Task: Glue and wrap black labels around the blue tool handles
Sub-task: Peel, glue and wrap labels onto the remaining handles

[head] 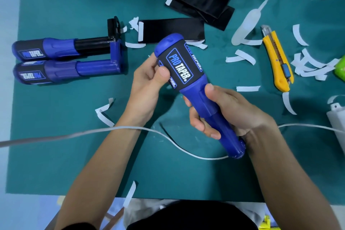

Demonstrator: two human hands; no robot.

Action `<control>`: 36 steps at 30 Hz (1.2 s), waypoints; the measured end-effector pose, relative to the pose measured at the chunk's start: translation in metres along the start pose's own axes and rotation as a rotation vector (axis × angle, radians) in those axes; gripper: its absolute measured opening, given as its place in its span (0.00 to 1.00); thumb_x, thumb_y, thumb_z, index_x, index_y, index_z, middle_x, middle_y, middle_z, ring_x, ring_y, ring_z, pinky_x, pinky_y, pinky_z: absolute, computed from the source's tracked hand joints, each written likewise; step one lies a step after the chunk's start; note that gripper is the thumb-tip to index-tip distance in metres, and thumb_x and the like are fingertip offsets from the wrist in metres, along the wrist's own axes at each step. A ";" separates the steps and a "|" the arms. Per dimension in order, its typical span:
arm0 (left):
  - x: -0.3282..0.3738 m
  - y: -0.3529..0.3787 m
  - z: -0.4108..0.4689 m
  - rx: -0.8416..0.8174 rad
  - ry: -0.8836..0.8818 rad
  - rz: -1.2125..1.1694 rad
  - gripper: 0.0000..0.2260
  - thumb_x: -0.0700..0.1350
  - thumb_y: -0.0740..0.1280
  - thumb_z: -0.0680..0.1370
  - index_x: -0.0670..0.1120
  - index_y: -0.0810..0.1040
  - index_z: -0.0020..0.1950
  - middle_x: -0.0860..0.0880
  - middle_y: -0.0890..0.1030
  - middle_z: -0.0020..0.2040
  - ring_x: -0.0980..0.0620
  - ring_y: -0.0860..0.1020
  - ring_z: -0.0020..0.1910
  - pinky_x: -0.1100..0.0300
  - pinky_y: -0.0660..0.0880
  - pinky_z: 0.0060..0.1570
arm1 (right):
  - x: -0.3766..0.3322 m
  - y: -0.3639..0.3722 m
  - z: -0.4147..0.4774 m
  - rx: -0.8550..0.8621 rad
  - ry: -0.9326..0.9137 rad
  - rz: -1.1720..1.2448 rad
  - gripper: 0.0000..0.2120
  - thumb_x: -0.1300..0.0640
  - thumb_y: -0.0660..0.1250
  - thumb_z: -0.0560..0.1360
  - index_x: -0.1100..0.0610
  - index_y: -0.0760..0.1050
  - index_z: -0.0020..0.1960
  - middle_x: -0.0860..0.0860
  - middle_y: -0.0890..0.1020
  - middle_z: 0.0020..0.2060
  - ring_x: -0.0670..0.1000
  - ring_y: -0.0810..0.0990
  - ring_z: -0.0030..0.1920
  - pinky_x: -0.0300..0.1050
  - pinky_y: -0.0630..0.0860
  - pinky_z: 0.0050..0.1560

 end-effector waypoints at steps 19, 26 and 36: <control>0.010 0.003 0.002 0.338 0.025 0.086 0.09 0.53 0.74 0.72 0.49 0.84 0.35 0.55 0.79 0.30 0.57 0.71 0.30 0.65 0.70 0.34 | -0.023 0.003 0.028 0.395 -0.406 -0.354 0.24 0.41 0.68 0.75 0.49 0.72 0.68 0.50 0.85 0.43 0.51 0.81 0.39 0.48 0.76 0.44; 0.001 0.014 -0.002 0.093 0.043 0.220 0.09 0.47 0.75 0.75 0.49 0.84 0.54 0.52 0.88 0.46 0.50 0.86 0.46 0.50 0.83 0.54 | -0.021 -0.023 0.026 0.495 -0.362 0.012 0.15 0.51 0.66 0.74 0.62 0.77 0.53 0.57 0.83 0.36 0.55 0.80 0.33 0.46 0.77 0.35; 0.011 0.013 -0.006 -0.266 -0.032 0.681 0.31 0.57 0.77 0.71 0.58 0.76 0.73 0.61 0.83 0.64 0.57 0.81 0.64 0.56 0.75 0.65 | -0.030 -0.029 0.014 0.625 -0.687 0.432 0.18 0.50 0.55 0.83 0.55 0.82 0.58 0.58 0.83 0.54 0.53 0.77 0.50 0.45 0.76 0.51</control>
Point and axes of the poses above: each hand's wrist, its own z-axis towards the middle knuckle, its own y-axis out of the palm, x = y × z, the point moved 3 cm from there along z, towards the middle knuckle
